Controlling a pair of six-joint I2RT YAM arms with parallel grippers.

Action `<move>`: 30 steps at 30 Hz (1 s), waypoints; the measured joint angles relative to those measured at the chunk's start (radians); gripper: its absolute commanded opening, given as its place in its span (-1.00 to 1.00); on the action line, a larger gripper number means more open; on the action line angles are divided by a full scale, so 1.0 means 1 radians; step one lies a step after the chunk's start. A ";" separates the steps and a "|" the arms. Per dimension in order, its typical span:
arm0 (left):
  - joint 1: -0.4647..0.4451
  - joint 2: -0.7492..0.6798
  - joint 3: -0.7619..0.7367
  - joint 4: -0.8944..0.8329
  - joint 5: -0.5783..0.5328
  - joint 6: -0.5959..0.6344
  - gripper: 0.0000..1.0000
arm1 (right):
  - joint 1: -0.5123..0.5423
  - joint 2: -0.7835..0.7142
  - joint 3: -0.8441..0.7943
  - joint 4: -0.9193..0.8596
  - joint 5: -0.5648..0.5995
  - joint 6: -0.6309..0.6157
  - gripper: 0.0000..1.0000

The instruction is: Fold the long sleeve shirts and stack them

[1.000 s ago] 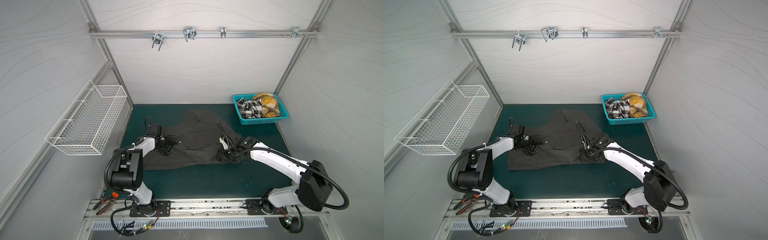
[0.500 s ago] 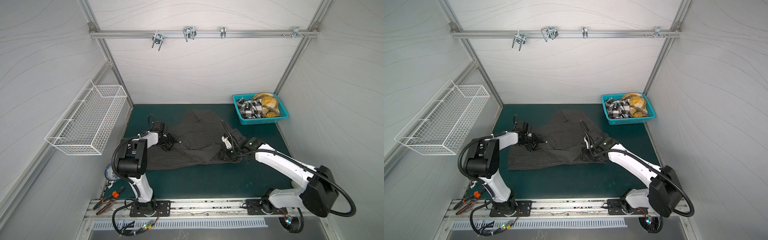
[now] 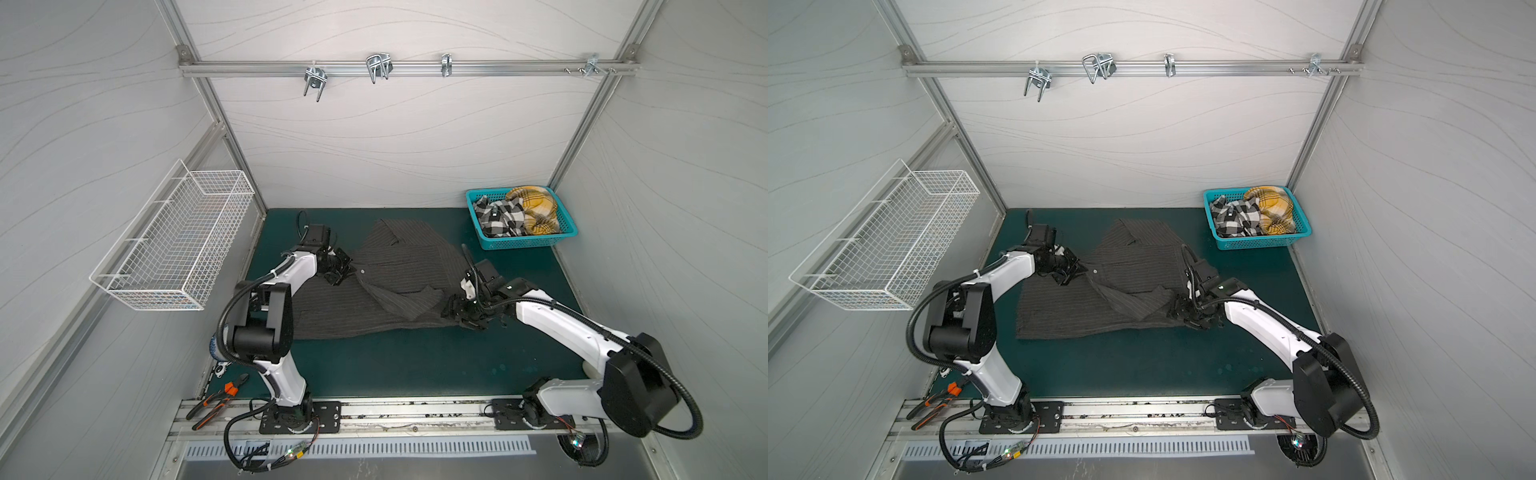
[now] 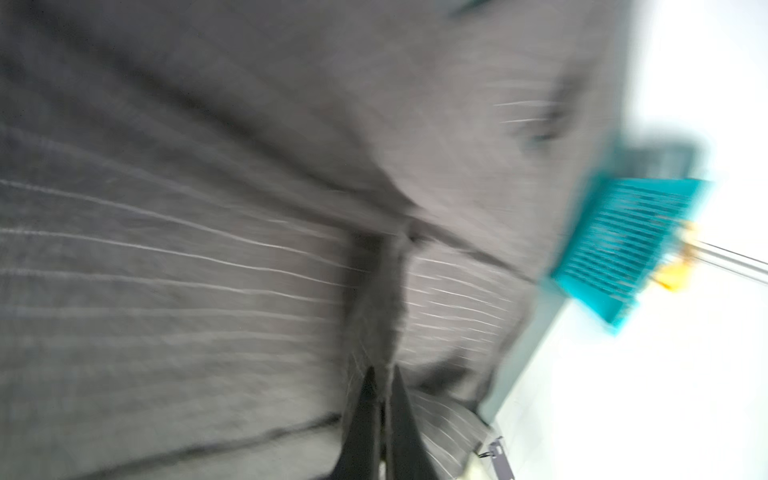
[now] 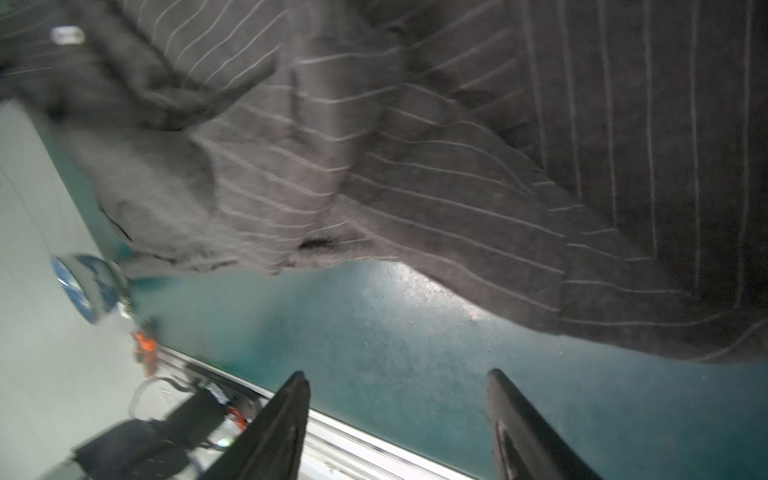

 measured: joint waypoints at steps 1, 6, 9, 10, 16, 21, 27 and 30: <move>-0.005 -0.047 0.016 -0.006 -0.013 0.003 -1.00 | -0.020 0.000 -0.014 0.013 -0.017 0.018 0.48; -0.024 -0.284 0.060 -0.028 -0.085 0.010 -1.00 | -0.117 0.002 -0.053 0.082 -0.094 0.086 0.51; -0.028 -0.368 0.061 -0.046 -0.117 0.007 -1.00 | -0.158 0.018 -0.054 0.126 -0.132 0.113 0.43; -0.028 -0.386 0.061 -0.058 -0.127 0.005 -1.00 | -0.171 0.031 -0.054 0.142 -0.143 0.123 0.41; -0.028 -0.426 0.074 -0.147 -0.206 -0.002 -1.00 | -0.225 0.085 -0.066 0.202 -0.184 0.183 0.34; -0.028 -0.426 0.116 -0.218 -0.257 -0.015 -1.00 | -0.244 0.124 -0.067 0.244 -0.206 0.220 0.18; -0.028 -0.402 0.218 -0.333 -0.335 -0.051 -1.00 | -0.256 0.159 -0.061 0.263 -0.216 0.225 0.24; -0.028 -0.385 0.248 -0.383 -0.365 -0.060 -1.00 | -0.270 0.159 -0.052 0.260 -0.211 0.209 0.08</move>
